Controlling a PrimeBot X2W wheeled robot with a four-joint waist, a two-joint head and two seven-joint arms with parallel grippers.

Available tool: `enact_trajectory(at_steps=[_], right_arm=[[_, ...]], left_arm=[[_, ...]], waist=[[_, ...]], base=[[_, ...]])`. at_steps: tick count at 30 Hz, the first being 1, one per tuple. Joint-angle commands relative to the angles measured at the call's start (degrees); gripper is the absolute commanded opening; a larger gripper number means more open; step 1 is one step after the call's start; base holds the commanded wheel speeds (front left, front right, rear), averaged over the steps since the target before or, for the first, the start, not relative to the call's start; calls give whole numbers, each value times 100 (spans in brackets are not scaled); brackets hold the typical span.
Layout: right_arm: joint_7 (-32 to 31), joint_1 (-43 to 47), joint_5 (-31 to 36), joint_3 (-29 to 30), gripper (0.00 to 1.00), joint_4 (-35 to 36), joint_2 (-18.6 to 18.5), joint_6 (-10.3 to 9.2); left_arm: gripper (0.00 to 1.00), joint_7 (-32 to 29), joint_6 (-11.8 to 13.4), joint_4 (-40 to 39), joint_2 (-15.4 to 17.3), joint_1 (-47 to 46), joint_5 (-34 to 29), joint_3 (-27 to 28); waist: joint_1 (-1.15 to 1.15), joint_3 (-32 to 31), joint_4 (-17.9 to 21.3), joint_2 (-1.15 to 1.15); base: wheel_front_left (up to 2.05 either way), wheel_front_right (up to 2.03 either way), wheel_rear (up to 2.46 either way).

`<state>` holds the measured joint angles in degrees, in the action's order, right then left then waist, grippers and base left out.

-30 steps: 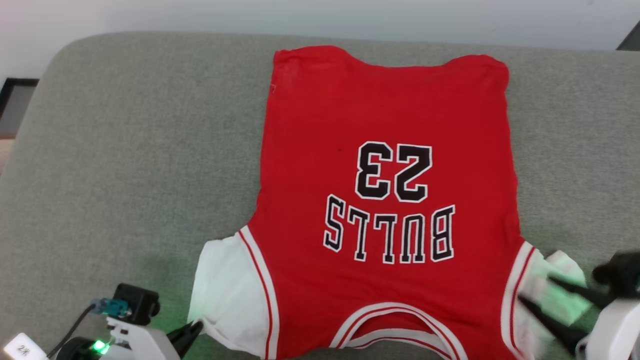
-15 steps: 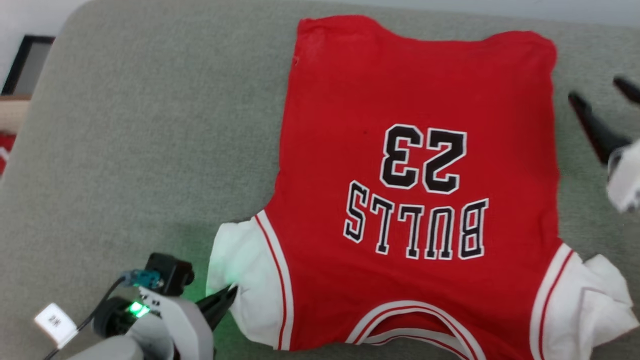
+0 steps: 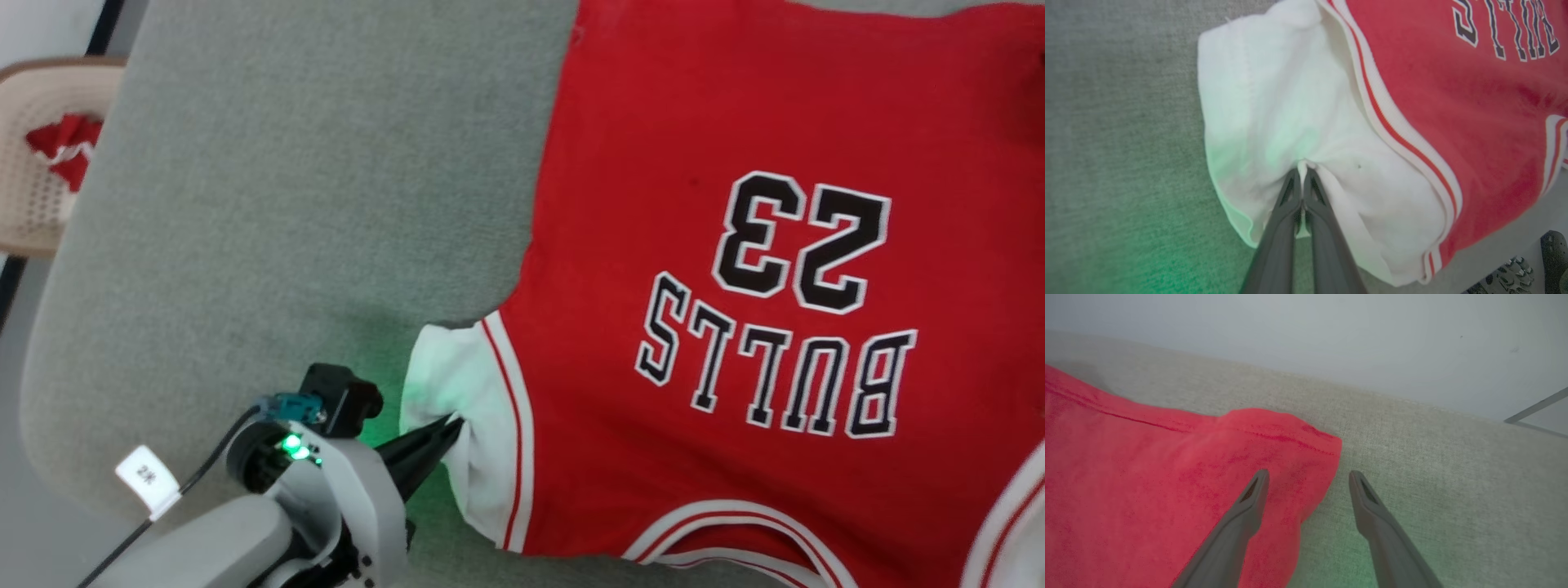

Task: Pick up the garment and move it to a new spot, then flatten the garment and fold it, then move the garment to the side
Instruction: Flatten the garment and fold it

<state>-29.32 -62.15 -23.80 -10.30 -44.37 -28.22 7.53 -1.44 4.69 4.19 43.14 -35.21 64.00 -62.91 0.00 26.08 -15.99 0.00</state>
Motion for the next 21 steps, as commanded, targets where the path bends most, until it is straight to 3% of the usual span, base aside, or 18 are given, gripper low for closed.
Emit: enact_trajectory(at_steps=[1,10,11,12,21], right_arm=[[-126,-234,142,104,100,-363,5,-9],[-948,-804,643,665,100,-2088,328,-3],[-1009,-814,706,652,47,-2193,366,-2],[-1033,-838,774,642,0,-2273,384,-2],[-792,-896,1233,529,0,-2513,456,-5]], left_arm=[[0,-32,-18,185,-147,-57,-39,-59],[0,28,-216,597,-346,-140,-57,-100],[0,26,-228,629,-363,-156,-55,-104],[0,34,-256,662,-377,-172,-55,-101],[0,80,-323,973,-295,-136,22,-58]], waist=[[0,313,-343,0],[0,476,-554,0],[0,482,-557,0],[0,486,-555,0],[0,239,-292,0]], base=[[0,0,0],[0,0,0],[0,0,0],[0,0,0],[0,0,0]])
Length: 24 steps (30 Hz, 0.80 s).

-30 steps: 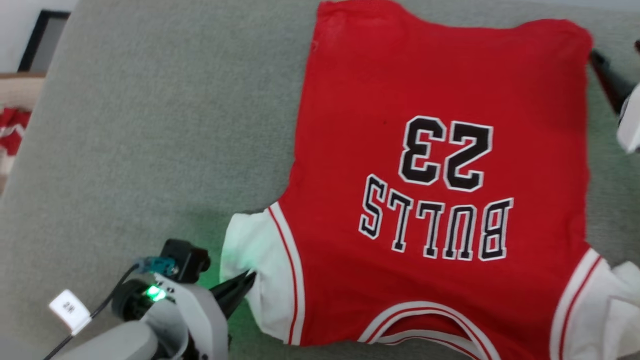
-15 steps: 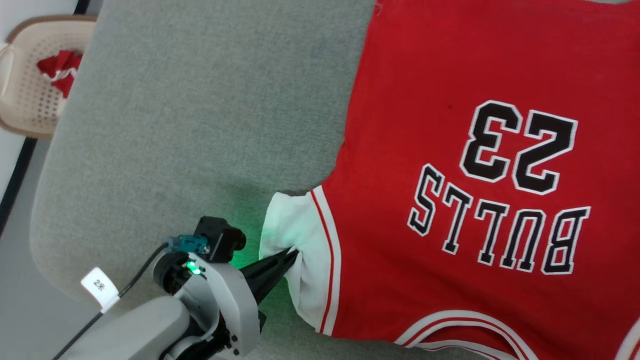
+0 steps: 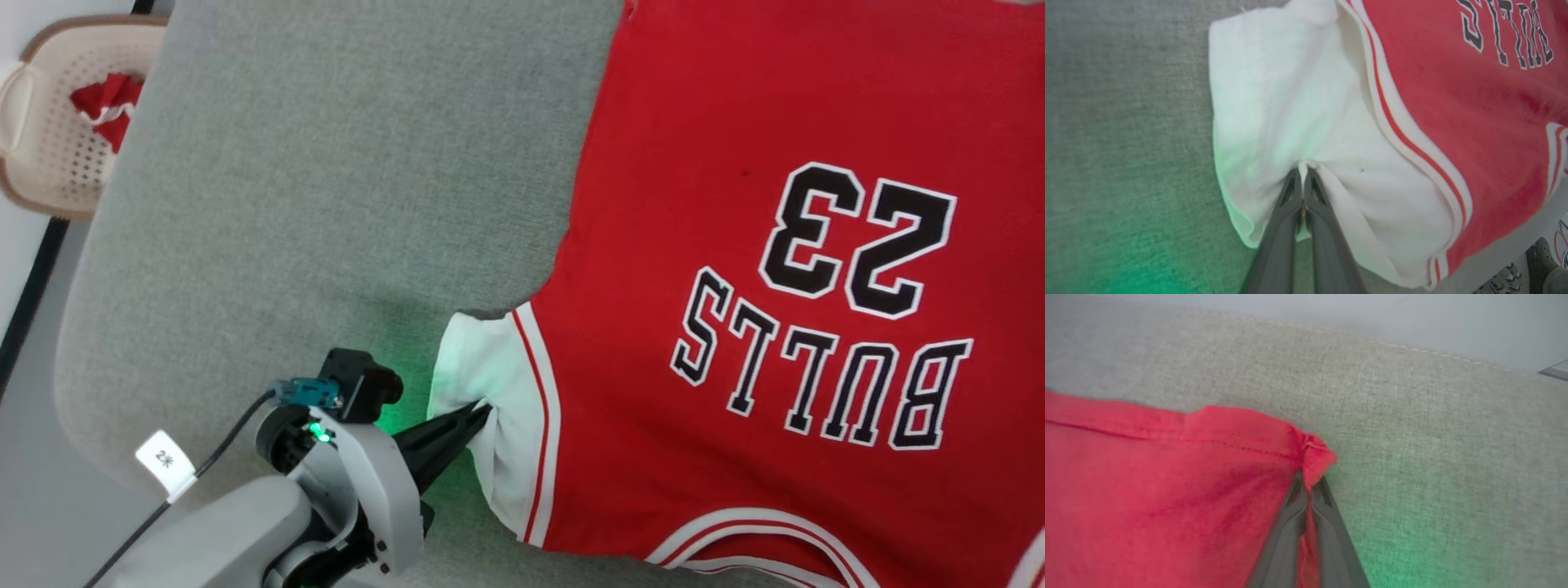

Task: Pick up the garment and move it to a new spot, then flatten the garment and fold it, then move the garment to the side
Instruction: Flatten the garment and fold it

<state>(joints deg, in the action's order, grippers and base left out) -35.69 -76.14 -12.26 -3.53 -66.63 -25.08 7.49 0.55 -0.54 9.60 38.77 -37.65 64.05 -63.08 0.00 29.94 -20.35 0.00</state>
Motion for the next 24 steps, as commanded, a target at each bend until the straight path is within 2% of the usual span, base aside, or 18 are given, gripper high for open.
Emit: enact_trajectory(at_steps=[1,6,12,14,15,18,24], right_arm=[[-137,542,100,-243,0,-243,160,-1],[-164,882,-198,-696,0,57,293,0],[-187,1666,-1016,-1418,0,1023,177,-1],[-245,2024,-1342,-1655,0,1495,26,-1],[-245,2024,-1342,-1655,0,1495,26,-1],[-345,2607,-1875,-1873,0,2305,-252,-4],[-720,3978,-2619,-1822,0,3826,-810,-4]], left_arm=[[0,-130,196,454,165,130,42,-36],[0,-127,228,513,347,227,123,22],[0,-159,234,487,578,368,245,47],[0,-172,236,440,645,404,263,44],[0,-172,236,440,645,404,263,44],[0,-187,243,357,745,464,311,57],[0,-197,297,156,924,580,394,73]], waist=[[0,-197,196,0],[0,-498,514,0],[0,-885,948,0],[0,-1013,1082,0],[0,-1013,1082,0],[0,-1178,1266,0],[0,-1387,1588,0]], base=[[0,0,0],[0,0,0],[0,0,0],[0,0,0],[0,0,0],[0,0,0],[0,0,0]])
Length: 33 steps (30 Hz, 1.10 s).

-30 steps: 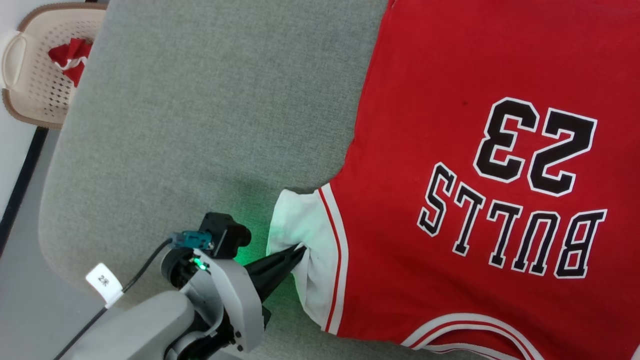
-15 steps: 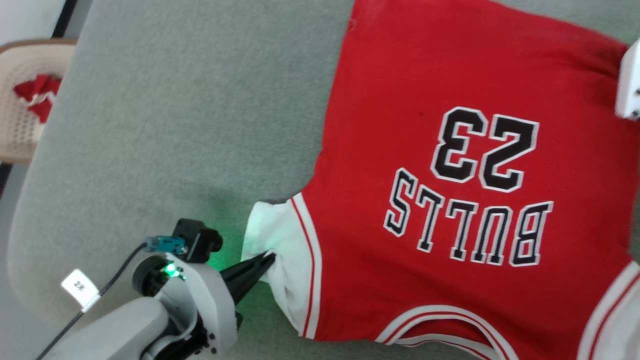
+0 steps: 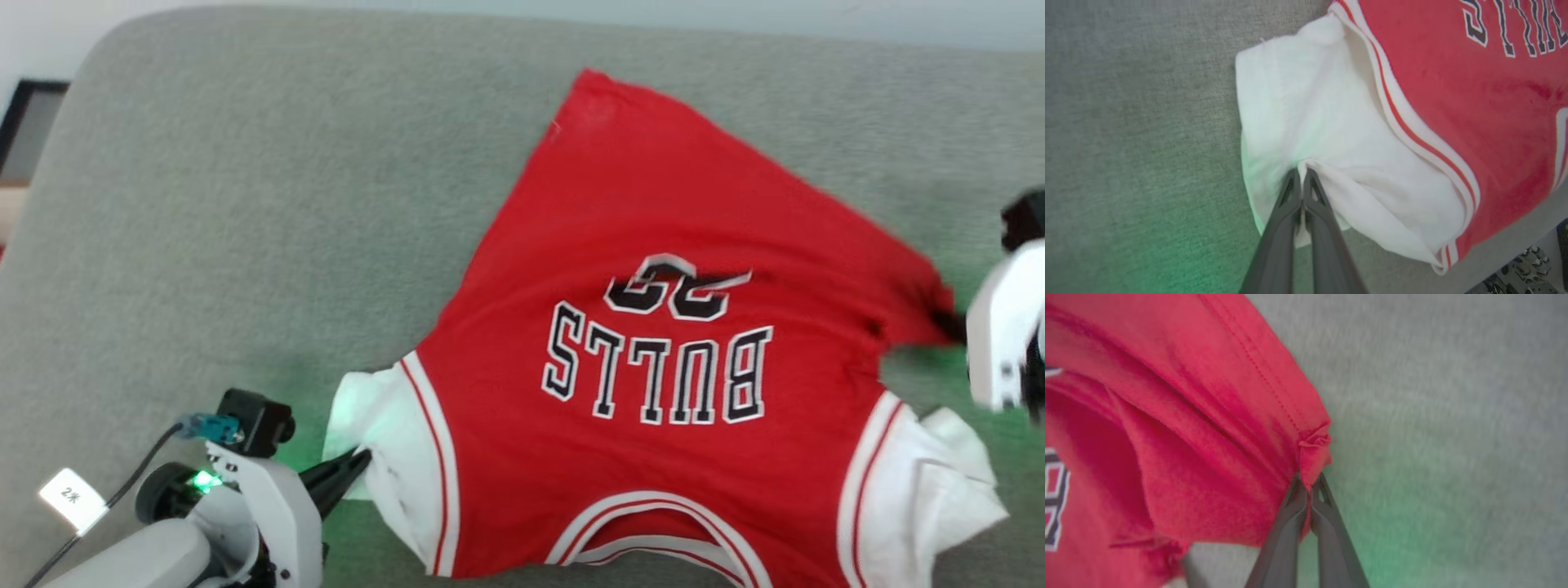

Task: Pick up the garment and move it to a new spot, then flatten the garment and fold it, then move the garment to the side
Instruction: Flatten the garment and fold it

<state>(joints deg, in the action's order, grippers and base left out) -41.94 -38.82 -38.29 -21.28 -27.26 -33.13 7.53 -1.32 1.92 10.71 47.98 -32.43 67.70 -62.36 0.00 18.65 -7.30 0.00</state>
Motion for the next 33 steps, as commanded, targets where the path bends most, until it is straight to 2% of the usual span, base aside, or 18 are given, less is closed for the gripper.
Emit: enact_trajectory(at_steps=[1,4,8,13,19,20,22,28,33], right_arm=[[-169,492,-92,17,0,135,-68,-9],[-417,1263,-242,239,0,776,-216,-9],[-723,2283,-314,678,0,1471,-211,-9],[-928,3258,-88,1295,0,2070,76,-10],[-768,3662,508,1802,0,2165,701,-10],[-783,3686,584,1810,22,2173,761,-10],[-776,3671,676,1892,100,2260,898,-10],[-1048,3632,740,2185,100,2939,909,-10],[-1234,3428,766,2466,100,3963,915,-9]], left_arm=[[0,-17,62,14,28,76,34,5],[0,-43,94,-73,88,94,48,10],[0,-75,111,-158,116,75,48,0],[0,-98,112,-195,129,40,34,-3],[0,-88,113,-193,81,2,9,-4],[0,-87,106,-189,78,-1,7,-3],[0,-84,94,-179,74,-11,6,-3],[0,-74,87,-169,51,-14,1,-9],[0,-115,52,-182,-12,-67,-58,-60]], waist=[[0,-278,324,0],[0,-319,426,0],[0,-330,490,0],[0,-309,511,0],[0,-263,510,0],[0,-258,512,0],[0,-248,514,0],[0,-248,498,0],[0,-216,389,0]], base=[[0,0,0],[0,0,0],[0,0,0],[0,0,0],[0,0,0],[0,0,0],[0,0,0],[0,0,0],[0,0,0]])
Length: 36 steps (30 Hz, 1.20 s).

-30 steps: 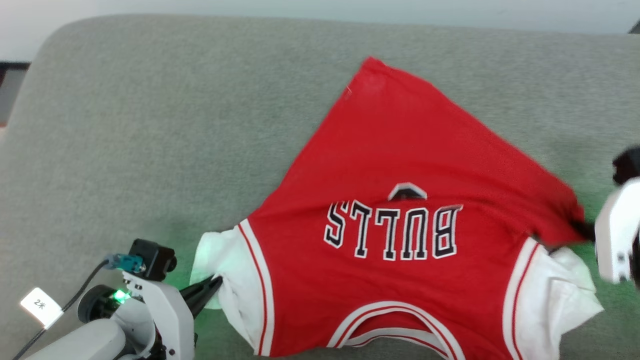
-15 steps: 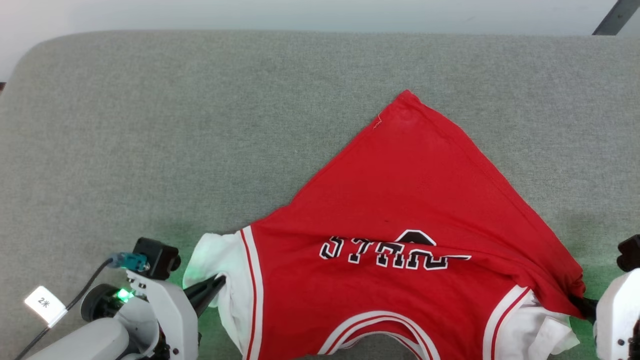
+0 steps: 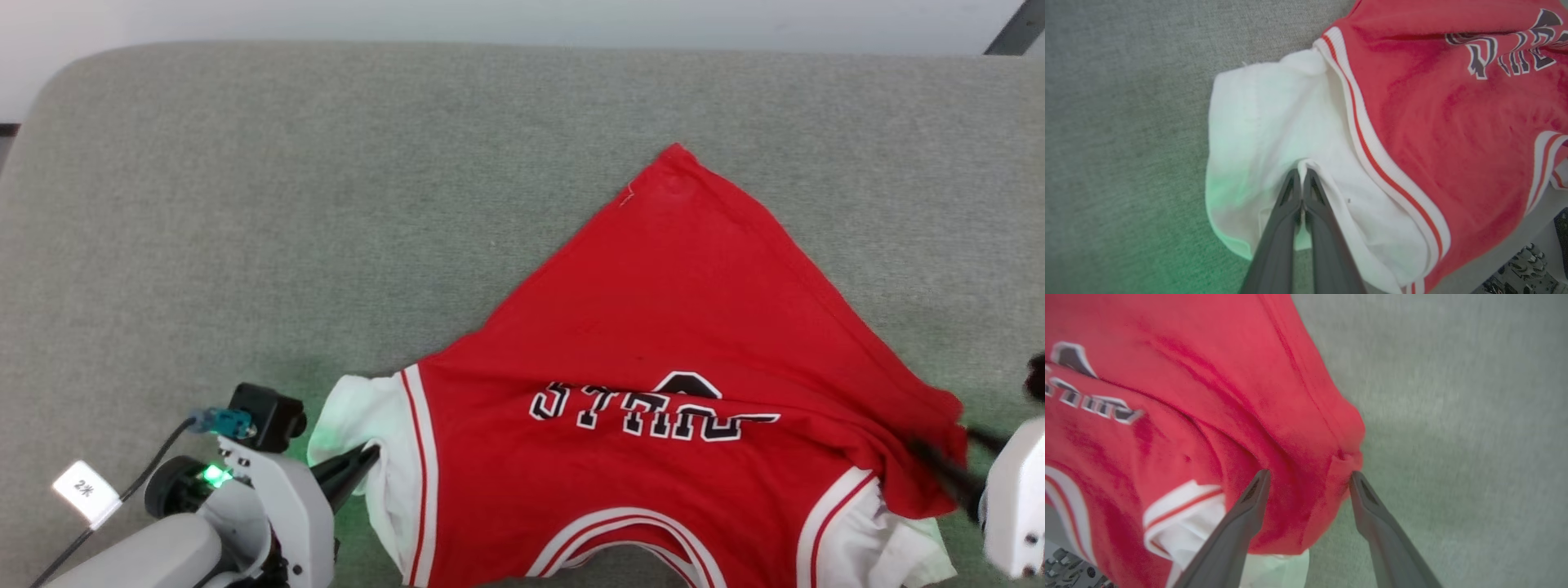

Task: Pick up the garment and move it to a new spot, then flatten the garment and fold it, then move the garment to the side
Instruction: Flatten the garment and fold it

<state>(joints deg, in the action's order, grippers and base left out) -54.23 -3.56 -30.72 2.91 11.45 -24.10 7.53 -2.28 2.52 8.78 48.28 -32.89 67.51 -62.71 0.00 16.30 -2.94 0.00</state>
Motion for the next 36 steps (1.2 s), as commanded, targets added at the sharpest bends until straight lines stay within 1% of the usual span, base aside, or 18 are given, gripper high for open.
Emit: enact_trajectory(at_steps=[1,3,5,7,9,11,13,16,18,21,25,30,34,35,36], right_arm=[[-4,-184,21,85,100,285,18,-9],[51,-388,83,88,100,558,-24,-9],[248,-721,126,-54,100,727,-66,-9],[591,-1121,246,-210,100,652,-127,-9],[1055,-1595,340,-495,100,405,-175,-9],[1525,-2102,394,-740,100,-66,-137,-9],[1894,-2614,497,-1105,100,-655,-216,-9],[2375,-3421,492,-1692,100,-1614,-239,-9],[2585,-3904,436,-2074,100,-2317,-275,-9],[2640,-4542,250,-2654,100,-3283,-247,-9],[2425,-5220,-41,-3319,100,-4404,-258,-9],[1931,-5688,-395,-4057,100,-5367,-252,-9],[1492,-5773,-679,-4592,100,-5878,-256,-9],[1352,-5782,-747,-4714,94,-5988,-262,-9],[1218,-5798,-822,-4787,11,-6109,-275,-9]], left_arm=[[0,-16,-19,10,-58,-42,-51,-27],[0,-11,-49,12,-103,-84,-75,-36],[0,-10,-56,24,-147,-128,-119,-44],[0,-1,-82,48,-204,-179,-137,-50],[0,12,-114,66,-269,-229,-168,-52],[0,18,-156,100,-332,-287,-190,-58],[0,15,-197,145,-413,-350,-219,-74],[0,-2,-248,230,-539,-465,-276,-93],[0,-8,-295,290,-625,-535,-310,-104],[0,-19,-374,395,-762,-639,-357,-138],[0,-18,-490,568,-903,-758,-398,-167],[0,-9,-607,774,-1068,-858,-434,-211],[0,21,-666,927,-1140,-898,-439,-229],[0,25,-686,959,-1147,-907,-435,-230],[0,32,-693,988,-1159,-913,-426,-231]], waist=[[0,31,-78,0],[0,60,-157,0],[0,102,-246,0],[0,153,-349,0],[0,216,-456,0],[0,286,-565,0],[0,359,-689,0],[0,473,-872,0],[0,548,-987,0],[0,640,-1159,0],[0,745,-1349,0],[0,835,-1524,0],[0,870,-1583,0],[0,878,-1588,0],[0,883,-1588,0]], base=[[0,0,0],[0,0,0],[0,0,0],[0,0,0],[0,0,0],[0,0,0],[0,0,0],[0,0,0],[0,0,0],[0,0,0],[0,0,0],[0,0,0],[0,0,0],[0,0,0],[0,0,0]])
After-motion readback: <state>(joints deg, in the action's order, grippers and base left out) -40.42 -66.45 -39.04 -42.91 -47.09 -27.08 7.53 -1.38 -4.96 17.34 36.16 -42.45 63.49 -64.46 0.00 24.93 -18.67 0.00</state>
